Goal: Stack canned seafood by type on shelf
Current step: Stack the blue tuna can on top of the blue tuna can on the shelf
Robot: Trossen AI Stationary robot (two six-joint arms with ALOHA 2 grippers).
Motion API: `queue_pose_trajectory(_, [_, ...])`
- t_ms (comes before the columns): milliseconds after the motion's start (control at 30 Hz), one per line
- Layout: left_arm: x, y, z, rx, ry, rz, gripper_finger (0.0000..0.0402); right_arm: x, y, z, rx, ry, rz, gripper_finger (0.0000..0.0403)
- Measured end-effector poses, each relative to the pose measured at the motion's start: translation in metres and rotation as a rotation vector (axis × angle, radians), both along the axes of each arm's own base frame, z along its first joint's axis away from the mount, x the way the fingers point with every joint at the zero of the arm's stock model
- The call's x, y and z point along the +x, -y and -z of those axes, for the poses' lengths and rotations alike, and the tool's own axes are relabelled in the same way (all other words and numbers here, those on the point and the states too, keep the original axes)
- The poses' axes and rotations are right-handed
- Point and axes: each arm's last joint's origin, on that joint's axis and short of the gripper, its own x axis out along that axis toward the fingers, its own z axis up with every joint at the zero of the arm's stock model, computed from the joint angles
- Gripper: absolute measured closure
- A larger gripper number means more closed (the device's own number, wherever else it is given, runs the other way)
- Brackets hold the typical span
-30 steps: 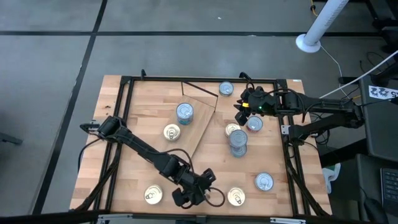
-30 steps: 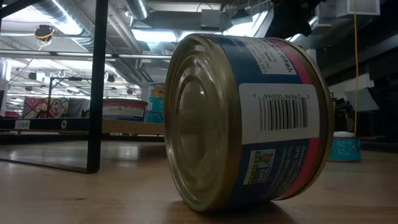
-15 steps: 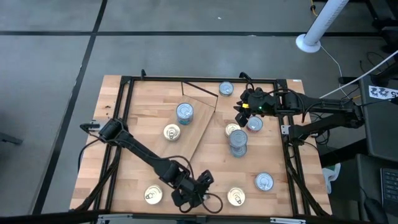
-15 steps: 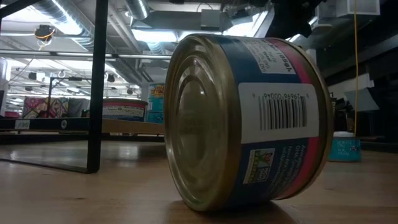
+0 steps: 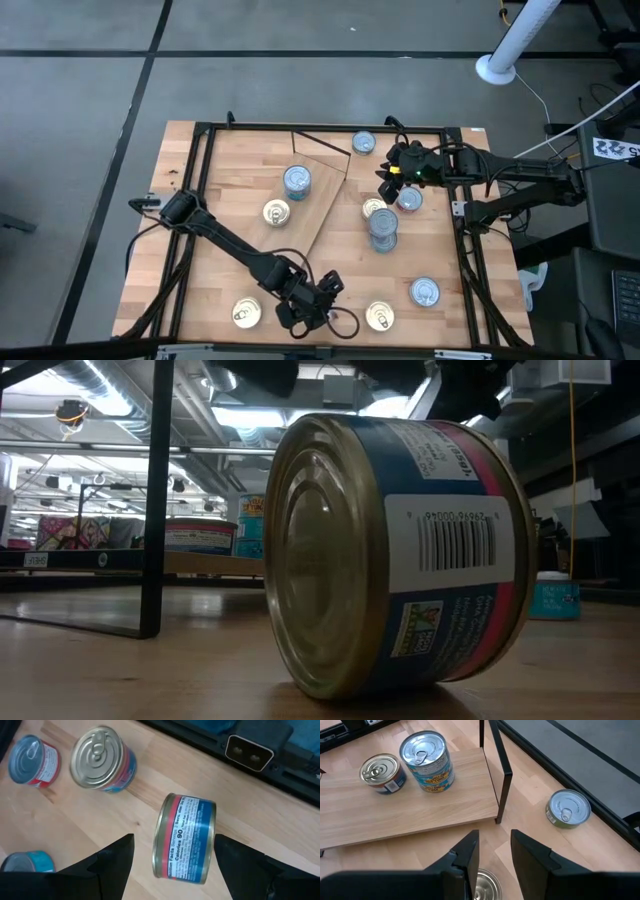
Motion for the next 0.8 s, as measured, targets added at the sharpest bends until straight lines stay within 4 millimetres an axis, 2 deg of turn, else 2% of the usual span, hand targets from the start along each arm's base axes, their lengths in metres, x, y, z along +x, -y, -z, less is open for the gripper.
queue_pose_trajectory(800, [0.012,-0.010,0.022,0.005,-0.055,0.051,0.0131,0.000,0.000,0.000,0.001,0.000,-0.002,0.0290])
